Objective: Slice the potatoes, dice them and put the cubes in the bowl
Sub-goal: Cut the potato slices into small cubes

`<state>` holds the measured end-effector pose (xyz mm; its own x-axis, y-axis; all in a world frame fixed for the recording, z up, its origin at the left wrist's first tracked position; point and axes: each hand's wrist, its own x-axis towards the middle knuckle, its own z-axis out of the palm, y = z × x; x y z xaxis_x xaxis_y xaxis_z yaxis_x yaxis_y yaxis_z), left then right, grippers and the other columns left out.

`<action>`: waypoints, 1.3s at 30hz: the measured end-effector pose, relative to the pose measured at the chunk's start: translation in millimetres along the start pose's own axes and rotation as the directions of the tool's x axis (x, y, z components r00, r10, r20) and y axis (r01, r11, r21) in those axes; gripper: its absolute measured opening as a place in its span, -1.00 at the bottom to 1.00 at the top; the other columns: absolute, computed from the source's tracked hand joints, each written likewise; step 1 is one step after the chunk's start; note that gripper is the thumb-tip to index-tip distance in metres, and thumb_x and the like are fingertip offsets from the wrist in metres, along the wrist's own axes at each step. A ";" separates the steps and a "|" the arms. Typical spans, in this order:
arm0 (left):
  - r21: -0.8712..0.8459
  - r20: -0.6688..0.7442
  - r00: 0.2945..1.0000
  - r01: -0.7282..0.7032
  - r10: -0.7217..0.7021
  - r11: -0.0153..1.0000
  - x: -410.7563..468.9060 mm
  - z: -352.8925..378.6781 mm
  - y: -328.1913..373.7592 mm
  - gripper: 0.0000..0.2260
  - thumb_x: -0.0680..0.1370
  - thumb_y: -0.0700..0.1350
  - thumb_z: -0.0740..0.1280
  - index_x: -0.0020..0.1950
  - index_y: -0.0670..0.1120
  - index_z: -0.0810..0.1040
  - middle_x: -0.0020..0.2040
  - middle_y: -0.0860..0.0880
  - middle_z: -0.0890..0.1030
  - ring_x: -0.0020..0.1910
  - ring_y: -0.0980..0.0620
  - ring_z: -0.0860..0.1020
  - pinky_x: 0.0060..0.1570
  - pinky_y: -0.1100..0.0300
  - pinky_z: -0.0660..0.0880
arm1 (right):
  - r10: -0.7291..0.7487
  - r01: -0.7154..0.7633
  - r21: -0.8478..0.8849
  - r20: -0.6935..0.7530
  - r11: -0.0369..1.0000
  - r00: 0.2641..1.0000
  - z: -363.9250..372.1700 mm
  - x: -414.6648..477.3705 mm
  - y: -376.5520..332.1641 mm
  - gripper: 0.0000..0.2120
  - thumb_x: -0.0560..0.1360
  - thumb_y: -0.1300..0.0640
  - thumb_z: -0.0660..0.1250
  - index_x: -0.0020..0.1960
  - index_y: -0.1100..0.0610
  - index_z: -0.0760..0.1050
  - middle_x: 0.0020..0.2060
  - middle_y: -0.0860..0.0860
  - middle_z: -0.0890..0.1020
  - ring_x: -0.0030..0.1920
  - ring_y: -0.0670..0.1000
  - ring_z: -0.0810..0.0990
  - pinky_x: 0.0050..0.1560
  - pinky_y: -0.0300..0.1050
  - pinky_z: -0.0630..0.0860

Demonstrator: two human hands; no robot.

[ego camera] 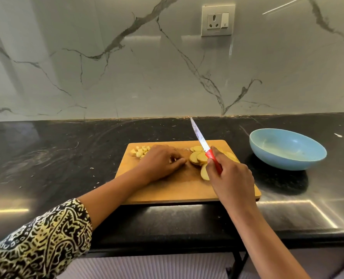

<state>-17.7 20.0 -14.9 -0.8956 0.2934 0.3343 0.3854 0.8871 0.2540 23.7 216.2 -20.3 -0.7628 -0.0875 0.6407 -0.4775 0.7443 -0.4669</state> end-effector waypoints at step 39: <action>0.178 -0.008 0.995 -0.097 0.100 0.979 -44.8 -27.0 -39.0 -0.82 0.51 0.04 0.36 0.05 0.05 0.68 -0.02 0.08 0.67 -0.08 0.08 0.53 -0.21 0.15 0.54 | -0.186 0.310 -0.091 0.630 0.946 0.754 6.0 36.2 -36.1 -0.68 0.60 0.01 0.20 0.33 -0.05 0.48 -0.06 -0.09 0.63 -0.25 -0.12 0.49 -0.40 -0.32 0.32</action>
<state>13.4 -37.4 -15.3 -0.8506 0.3781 0.3655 0.4252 0.9035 0.0547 10.7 182.2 16.1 -0.7608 -0.6216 0.1865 -0.6487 0.7375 -0.1878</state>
